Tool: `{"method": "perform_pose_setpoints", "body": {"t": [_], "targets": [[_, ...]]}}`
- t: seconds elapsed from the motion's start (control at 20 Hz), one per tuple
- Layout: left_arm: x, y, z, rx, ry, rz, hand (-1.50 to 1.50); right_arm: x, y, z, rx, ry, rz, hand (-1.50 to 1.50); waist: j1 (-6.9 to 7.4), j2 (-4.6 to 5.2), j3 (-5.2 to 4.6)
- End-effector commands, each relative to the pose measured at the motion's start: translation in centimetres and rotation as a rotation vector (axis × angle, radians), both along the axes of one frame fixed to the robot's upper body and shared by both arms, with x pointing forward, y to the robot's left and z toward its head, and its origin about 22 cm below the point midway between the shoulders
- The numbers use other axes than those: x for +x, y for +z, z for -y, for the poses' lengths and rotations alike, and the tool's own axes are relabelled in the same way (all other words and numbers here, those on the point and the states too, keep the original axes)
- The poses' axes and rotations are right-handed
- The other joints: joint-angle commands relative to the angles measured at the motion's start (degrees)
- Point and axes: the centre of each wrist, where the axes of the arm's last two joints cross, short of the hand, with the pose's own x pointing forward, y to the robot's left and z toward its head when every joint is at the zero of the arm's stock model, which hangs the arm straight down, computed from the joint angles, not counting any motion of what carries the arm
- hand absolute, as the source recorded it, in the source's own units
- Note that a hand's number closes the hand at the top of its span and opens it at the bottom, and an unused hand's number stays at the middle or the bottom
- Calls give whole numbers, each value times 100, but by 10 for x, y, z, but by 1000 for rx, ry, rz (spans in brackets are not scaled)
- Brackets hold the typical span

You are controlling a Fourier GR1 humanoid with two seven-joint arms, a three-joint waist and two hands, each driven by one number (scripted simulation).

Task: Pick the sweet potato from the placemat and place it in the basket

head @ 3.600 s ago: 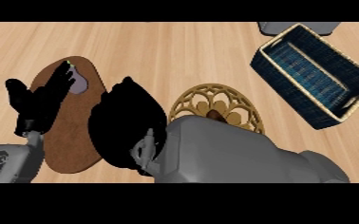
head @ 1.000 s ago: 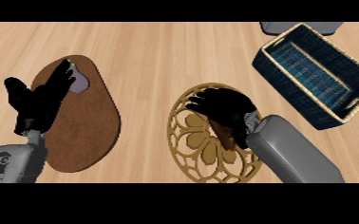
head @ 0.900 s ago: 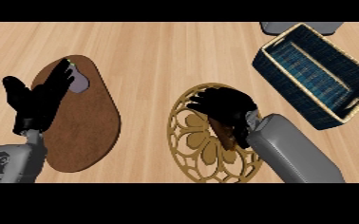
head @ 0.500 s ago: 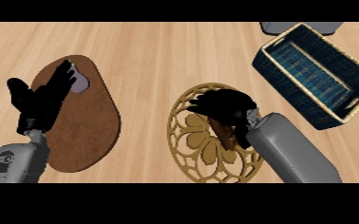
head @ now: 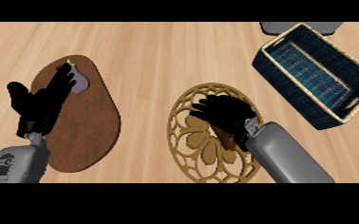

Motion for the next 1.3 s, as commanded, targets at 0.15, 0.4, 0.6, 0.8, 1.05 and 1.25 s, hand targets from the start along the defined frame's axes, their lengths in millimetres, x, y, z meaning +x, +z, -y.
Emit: {"method": "perform_pose_setpoints", "body": {"t": [0.15,0.4,0.6,0.8,1.05,1.25], "targets": [[-2,27,-7,17,-6,5,0,4,-5,3,-79,50,40,150,23,-5,1],[7,12,-2,0,-9,-3,0,-15,-18,-1,-121,89,57,150,-17,-5,-1],[-6,-1,0,4,-4,6,0,-2,-28,2,-126,115,42,150,6,-1,-2],[13,16,7,-9,-8,9,0,2,-44,-11,-58,-107,62,150,15,15,4],[2,5,-6,-3,30,7,0,20,-19,18,231,-731,141,150,-328,7,63],[7,9,0,3,3,21,0,29,-11,35,338,-1077,191,150,54,82,51]]}}
